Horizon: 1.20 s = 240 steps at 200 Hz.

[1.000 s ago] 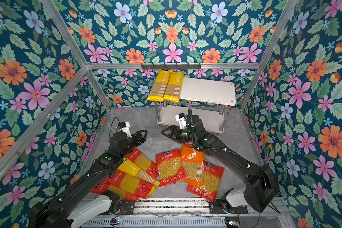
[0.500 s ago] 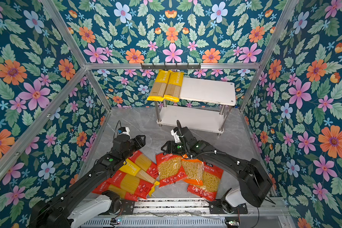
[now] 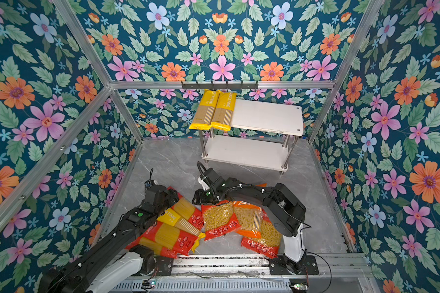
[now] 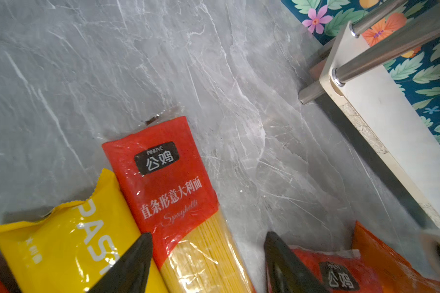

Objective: Arrange pasta packages on shelves
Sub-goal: Pick up the pasta bag from the middle-left of the table.

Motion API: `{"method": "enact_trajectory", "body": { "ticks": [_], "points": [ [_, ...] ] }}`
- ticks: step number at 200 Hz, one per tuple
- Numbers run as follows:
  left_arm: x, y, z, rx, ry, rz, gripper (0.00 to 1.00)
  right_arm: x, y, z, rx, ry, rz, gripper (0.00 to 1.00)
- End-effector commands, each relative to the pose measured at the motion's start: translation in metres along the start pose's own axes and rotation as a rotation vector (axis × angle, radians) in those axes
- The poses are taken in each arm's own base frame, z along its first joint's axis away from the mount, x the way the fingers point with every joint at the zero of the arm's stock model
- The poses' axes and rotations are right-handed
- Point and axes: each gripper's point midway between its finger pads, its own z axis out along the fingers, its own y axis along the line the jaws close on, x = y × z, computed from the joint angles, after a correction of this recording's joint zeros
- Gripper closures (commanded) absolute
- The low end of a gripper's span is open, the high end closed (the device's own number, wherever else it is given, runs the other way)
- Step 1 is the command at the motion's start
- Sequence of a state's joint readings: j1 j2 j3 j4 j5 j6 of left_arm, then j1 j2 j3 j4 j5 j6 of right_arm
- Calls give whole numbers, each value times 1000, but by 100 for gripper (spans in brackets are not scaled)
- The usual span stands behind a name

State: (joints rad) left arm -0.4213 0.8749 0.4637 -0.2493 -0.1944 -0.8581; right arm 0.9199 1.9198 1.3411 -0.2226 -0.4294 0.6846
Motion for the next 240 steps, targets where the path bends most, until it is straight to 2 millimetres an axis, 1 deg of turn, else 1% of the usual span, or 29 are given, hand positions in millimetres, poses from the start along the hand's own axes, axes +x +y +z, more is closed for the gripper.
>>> {"method": "enact_trajectory", "body": {
  "ticks": [1,13,19,38,55,72,93,117,148,173,200,211,240],
  "points": [
    [1,11,-1,-31,-11,-27,27,29,9,13,1,119,-51,47],
    [2,15,0,-39,-7,-34,27,42,15,20,4,165,-83,47],
    [3,15,0,-40,-6,-36,27,47,14,24,14,183,-94,47],
    [2,17,0,-41,-14,-43,28,56,9,35,21,226,-89,49],
    [3,17,2,-34,-14,-54,28,62,3,40,33,258,-86,50],
    [7,16,5,-21,-3,-67,28,69,-5,42,48,291,-87,50],
    [15,18,11,-18,16,-84,28,79,-13,42,71,332,-98,47],
    [25,24,17,-23,37,-110,29,88,-10,43,41,373,-94,46],
    [39,37,23,-43,58,-136,30,99,-1,42,6,406,-106,47],
    [49,44,27,-53,74,-142,30,99,6,39,-32,403,-110,48],
    [54,48,30,-61,83,-143,31,102,9,51,-80,437,-82,50],
    [54,48,30,-62,83,-143,31,101,11,53,-94,439,-67,51],
    [54,47,30,-53,80,-148,31,97,20,42,-105,406,-76,51]
  ]
}}
